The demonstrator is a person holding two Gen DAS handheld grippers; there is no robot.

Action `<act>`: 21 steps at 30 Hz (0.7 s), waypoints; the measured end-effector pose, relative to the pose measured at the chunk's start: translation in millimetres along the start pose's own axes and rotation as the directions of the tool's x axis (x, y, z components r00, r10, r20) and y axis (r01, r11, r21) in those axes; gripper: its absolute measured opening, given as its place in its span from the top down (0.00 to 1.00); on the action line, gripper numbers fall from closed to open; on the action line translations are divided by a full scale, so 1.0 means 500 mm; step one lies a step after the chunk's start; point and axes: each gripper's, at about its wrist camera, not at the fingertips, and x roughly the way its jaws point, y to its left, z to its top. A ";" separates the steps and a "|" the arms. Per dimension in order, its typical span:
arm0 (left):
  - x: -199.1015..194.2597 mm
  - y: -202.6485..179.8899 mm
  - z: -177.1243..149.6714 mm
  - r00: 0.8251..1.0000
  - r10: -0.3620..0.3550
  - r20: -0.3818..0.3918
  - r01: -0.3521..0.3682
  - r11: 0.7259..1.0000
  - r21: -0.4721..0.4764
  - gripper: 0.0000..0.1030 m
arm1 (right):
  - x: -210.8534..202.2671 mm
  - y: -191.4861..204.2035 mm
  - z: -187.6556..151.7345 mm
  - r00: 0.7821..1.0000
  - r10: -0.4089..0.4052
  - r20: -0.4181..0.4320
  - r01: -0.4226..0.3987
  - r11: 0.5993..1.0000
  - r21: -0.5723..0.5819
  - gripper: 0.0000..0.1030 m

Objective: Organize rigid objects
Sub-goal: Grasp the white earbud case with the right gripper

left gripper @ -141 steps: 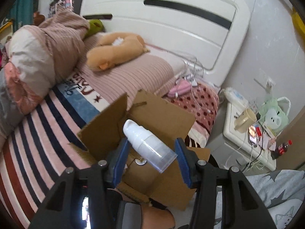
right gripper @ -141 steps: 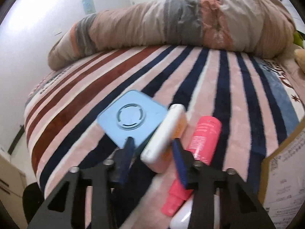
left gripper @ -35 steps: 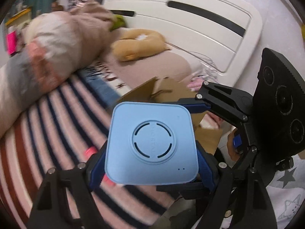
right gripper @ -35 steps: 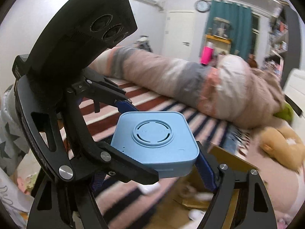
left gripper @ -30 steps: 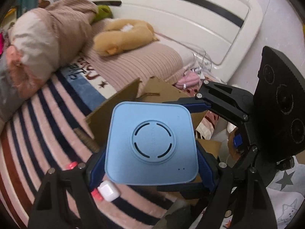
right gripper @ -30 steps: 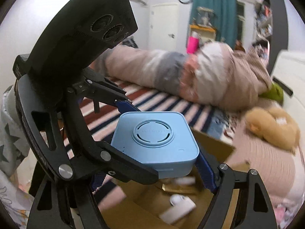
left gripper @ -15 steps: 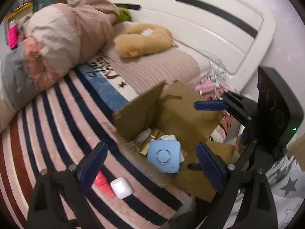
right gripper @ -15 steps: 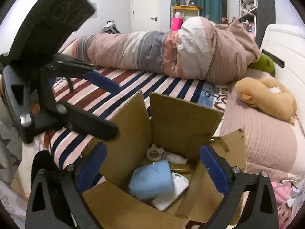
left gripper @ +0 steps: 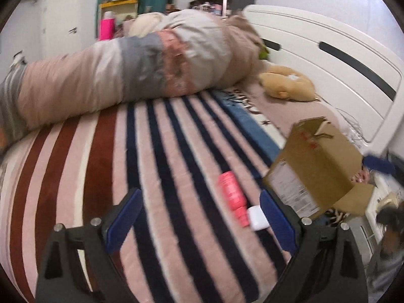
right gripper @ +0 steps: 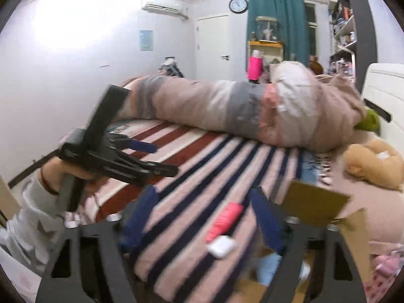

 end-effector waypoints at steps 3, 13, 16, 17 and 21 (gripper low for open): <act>0.017 0.038 -0.044 1.000 0.011 0.006 -0.011 1.000 -0.020 0.10 | 0.063 0.044 -0.044 0.999 0.016 -0.038 -0.013 0.996 0.085 0.51; 0.122 0.034 -0.135 0.996 -0.078 -0.049 0.078 0.997 -0.012 0.10 | 0.278 -0.003 -0.266 0.919 -0.315 -0.236 0.384 0.848 0.364 0.56; 0.144 0.029 -0.132 0.994 -0.095 -0.056 0.094 0.995 -0.010 0.10 | 0.318 -0.027 -0.280 0.880 -0.392 -0.268 0.465 0.824 0.324 0.56; 0.151 0.028 -0.129 0.993 -0.102 -0.056 0.102 0.995 -0.011 0.10 | 0.328 -0.029 -0.282 0.871 -0.406 -0.277 0.481 0.821 0.306 0.56; 0.160 0.027 -0.129 0.991 -0.123 -0.051 0.122 0.992 -0.015 0.10 | 0.359 -0.020 -0.261 0.835 -0.462 -0.299 0.534 0.810 0.242 0.56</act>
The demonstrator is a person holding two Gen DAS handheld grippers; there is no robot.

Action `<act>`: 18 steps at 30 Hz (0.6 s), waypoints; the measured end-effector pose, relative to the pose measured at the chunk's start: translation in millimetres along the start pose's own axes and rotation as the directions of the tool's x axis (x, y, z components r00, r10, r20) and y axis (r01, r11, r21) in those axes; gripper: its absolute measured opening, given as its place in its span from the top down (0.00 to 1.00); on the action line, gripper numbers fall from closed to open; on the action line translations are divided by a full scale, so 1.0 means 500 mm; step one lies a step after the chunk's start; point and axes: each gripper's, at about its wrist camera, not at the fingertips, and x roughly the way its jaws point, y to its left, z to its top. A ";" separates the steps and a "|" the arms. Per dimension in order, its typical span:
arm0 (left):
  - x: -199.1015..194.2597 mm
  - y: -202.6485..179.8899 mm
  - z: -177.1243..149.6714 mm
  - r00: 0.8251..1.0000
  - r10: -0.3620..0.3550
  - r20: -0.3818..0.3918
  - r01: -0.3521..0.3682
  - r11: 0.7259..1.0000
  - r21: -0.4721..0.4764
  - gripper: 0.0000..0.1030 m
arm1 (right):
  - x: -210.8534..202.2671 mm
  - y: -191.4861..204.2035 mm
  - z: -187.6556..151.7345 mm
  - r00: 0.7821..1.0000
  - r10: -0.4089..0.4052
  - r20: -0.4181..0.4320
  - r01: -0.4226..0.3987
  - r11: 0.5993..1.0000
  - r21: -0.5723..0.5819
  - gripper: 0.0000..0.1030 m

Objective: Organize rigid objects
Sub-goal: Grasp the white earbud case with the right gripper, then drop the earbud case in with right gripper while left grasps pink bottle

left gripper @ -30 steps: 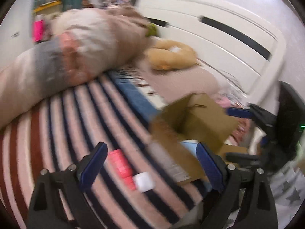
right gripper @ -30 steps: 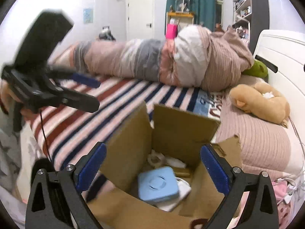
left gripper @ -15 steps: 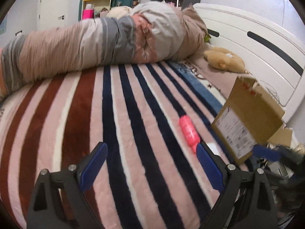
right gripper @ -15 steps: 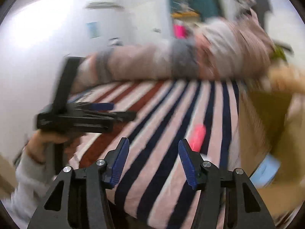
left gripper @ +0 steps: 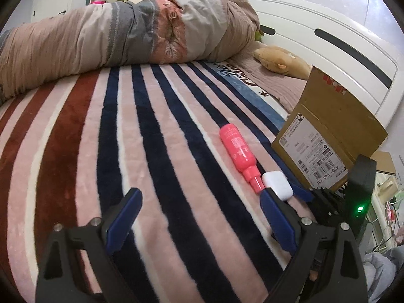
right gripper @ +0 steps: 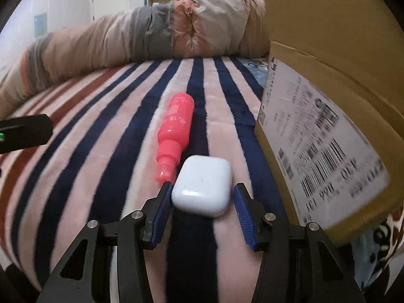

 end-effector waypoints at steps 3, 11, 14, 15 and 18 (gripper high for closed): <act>0.003 0.003 -0.002 1.000 -0.005 -0.002 0.005 1.000 -0.006 0.10 | -0.006 0.021 0.019 0.999 -0.032 0.000 0.032 0.999 -0.019 0.56; 0.014 0.015 0.001 1.000 -0.025 -0.010 0.024 0.999 -0.028 0.10 | -0.076 0.028 0.003 0.993 0.120 -0.007 -0.120 0.991 -0.062 0.61; 0.020 0.016 0.004 1.000 -0.023 -0.014 0.023 0.999 -0.034 0.10 | -0.087 0.040 -0.004 0.995 0.101 -0.017 -0.103 0.990 -0.101 0.60; 0.020 0.016 0.005 1.000 -0.022 -0.016 0.021 0.999 -0.038 0.10 | -0.084 0.043 0.000 0.996 0.086 -0.007 -0.087 0.990 -0.108 0.48; 0.020 0.019 0.005 1.000 -0.015 -0.020 0.014 0.999 -0.045 0.10 | -0.063 0.050 0.007 0.997 0.073 -0.022 -0.075 0.990 -0.120 0.62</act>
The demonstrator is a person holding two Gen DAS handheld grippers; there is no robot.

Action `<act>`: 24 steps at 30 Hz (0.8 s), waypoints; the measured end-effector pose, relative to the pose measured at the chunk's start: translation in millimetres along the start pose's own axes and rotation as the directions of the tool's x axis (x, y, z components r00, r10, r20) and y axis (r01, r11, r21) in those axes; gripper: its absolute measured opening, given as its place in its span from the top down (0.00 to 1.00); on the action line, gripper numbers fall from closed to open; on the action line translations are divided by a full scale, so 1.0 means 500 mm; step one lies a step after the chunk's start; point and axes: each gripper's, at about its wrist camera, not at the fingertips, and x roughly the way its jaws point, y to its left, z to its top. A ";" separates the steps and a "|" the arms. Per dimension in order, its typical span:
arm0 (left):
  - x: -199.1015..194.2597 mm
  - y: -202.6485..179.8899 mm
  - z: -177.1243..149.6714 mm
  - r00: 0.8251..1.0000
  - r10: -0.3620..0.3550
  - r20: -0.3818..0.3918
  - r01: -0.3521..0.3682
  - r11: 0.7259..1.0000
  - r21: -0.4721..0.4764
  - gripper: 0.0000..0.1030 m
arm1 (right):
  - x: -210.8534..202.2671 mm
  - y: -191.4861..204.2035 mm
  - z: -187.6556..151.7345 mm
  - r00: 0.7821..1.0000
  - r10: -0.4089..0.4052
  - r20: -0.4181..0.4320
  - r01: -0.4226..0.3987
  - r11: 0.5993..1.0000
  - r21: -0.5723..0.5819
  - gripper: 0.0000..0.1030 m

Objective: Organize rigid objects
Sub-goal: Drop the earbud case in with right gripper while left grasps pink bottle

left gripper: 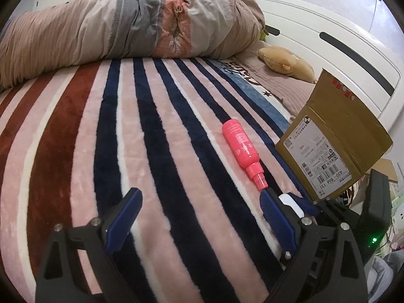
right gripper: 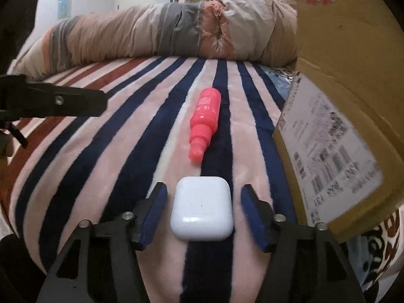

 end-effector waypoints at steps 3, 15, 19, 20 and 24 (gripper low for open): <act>-0.003 0.008 -0.002 1.000 0.015 -0.006 -0.015 1.000 -0.012 0.10 | -0.008 0.004 0.006 1.000 0.008 0.011 -0.008 1.000 -0.018 0.62; 0.105 -0.078 0.047 0.996 -0.054 -0.065 0.054 0.999 -0.003 0.14 | -0.313 -0.198 0.215 0.953 0.142 0.267 -0.136 0.990 -0.041 0.62; 0.187 -0.107 0.069 0.994 -0.007 -0.112 0.006 1.000 -0.009 0.43 | -0.253 -0.301 0.241 0.992 0.059 0.114 -0.055 0.998 -0.031 0.62; 0.208 -0.114 0.074 0.993 0.011 -0.119 -0.012 1.000 -0.012 0.44 | -0.224 -0.325 0.241 0.997 0.034 0.071 -0.032 0.999 -0.032 0.62; 0.242 -0.139 0.089 0.991 0.092 -0.092 -0.093 0.996 0.003 0.57 | -0.164 -0.381 0.215 1.000 -0.006 -0.023 0.005 0.999 -0.038 0.62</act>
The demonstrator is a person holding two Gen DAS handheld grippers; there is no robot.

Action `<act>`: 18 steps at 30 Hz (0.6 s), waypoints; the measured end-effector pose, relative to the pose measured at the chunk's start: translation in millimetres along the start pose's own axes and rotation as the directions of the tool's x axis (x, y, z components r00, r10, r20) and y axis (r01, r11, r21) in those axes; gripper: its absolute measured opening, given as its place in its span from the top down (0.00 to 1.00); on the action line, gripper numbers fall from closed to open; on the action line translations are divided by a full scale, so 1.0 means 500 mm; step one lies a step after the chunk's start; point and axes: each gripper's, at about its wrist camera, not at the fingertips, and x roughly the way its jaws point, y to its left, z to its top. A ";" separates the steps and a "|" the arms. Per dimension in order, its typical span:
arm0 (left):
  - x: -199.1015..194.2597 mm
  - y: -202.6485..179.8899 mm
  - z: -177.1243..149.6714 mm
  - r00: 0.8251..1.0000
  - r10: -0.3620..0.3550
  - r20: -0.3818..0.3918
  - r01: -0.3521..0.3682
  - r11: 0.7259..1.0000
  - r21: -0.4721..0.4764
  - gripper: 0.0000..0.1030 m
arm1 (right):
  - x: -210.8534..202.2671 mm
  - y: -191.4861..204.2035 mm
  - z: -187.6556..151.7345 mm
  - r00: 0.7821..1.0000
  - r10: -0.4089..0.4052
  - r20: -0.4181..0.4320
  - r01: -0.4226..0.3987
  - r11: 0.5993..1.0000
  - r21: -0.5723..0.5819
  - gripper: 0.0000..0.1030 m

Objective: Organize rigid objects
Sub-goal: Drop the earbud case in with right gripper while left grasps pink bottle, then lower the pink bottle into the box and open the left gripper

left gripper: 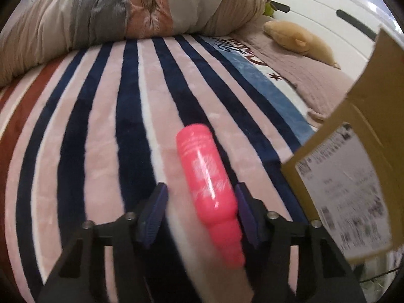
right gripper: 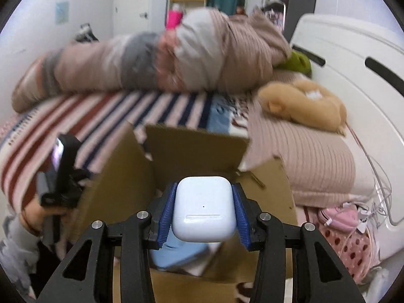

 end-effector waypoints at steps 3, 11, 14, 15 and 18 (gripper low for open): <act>0.005 -0.007 0.007 0.999 0.037 0.004 -0.037 0.999 0.005 0.71 | 0.011 -0.029 -0.022 0.999 -0.010 -0.048 0.009 1.000 -0.005 0.62; -0.137 -0.030 0.029 0.993 0.054 0.100 -0.064 0.994 0.090 0.73 | 0.008 -0.054 -0.051 0.999 0.017 -0.042 -0.016 1.000 0.016 0.61; -0.246 -0.070 0.057 0.988 0.017 0.153 -0.038 0.991 0.131 0.73 | -0.003 -0.063 -0.046 1.000 0.028 -0.013 -0.028 0.999 0.029 0.54; -0.283 -0.093 0.068 0.986 -0.009 0.169 -0.017 0.988 0.155 0.73 | -0.008 -0.065 -0.046 0.999 0.034 -0.001 -0.034 0.999 0.033 0.51; -0.342 -0.159 0.097 0.979 -0.124 0.159 0.088 0.973 0.216 0.73 | -0.022 -0.069 -0.051 0.998 0.055 0.027 -0.056 0.998 0.035 0.49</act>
